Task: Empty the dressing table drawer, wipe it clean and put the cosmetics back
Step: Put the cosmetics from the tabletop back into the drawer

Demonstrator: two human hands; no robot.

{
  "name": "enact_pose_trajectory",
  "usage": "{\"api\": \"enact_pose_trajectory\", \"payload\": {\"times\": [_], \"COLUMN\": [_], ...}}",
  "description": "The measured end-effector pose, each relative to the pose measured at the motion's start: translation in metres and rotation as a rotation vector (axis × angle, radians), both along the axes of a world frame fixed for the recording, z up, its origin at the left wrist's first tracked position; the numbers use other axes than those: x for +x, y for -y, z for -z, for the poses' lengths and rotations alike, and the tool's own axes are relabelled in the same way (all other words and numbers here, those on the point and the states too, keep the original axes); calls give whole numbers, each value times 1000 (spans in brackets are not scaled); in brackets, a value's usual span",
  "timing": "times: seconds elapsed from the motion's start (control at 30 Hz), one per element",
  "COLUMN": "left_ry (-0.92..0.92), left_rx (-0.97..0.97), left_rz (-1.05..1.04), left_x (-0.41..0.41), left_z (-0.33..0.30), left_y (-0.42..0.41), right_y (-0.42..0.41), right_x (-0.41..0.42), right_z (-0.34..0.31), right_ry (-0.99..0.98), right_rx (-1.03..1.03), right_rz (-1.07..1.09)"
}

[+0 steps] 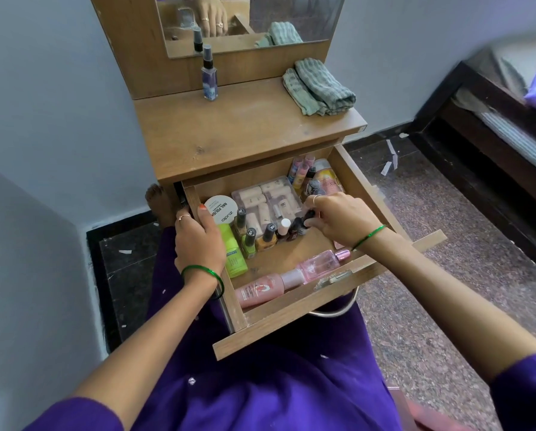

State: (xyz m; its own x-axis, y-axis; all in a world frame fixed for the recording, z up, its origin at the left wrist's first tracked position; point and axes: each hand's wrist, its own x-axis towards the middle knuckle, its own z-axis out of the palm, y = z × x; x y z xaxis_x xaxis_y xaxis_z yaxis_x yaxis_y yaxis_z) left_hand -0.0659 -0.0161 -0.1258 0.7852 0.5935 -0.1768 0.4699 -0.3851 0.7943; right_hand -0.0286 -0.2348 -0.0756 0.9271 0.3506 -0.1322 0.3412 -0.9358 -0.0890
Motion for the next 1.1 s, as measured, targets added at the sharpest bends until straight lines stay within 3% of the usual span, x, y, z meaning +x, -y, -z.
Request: {"api": "enact_pose_trajectory", "payload": {"times": [0.4, 0.7, 0.8, 1.1], "left_ry": [10, 1, -5, -14], "left_rx": [4, 6, 9, 10], "left_rz": [-2, 1, -2, 2], "left_x": [0, 0, 0, -1], "left_z": [-1, -1, 0, 2], "left_y": [0, 1, 2, 1], "right_y": [-1, 3, 3, -46], "right_x": [1, 4, 11, 76], "right_z": [2, -11, -23, -82], "right_ry": [-14, -119, -70, 122], "right_rx": [-1, -103, -129, 195], "right_rz": [27, -19, -20, -72]}}
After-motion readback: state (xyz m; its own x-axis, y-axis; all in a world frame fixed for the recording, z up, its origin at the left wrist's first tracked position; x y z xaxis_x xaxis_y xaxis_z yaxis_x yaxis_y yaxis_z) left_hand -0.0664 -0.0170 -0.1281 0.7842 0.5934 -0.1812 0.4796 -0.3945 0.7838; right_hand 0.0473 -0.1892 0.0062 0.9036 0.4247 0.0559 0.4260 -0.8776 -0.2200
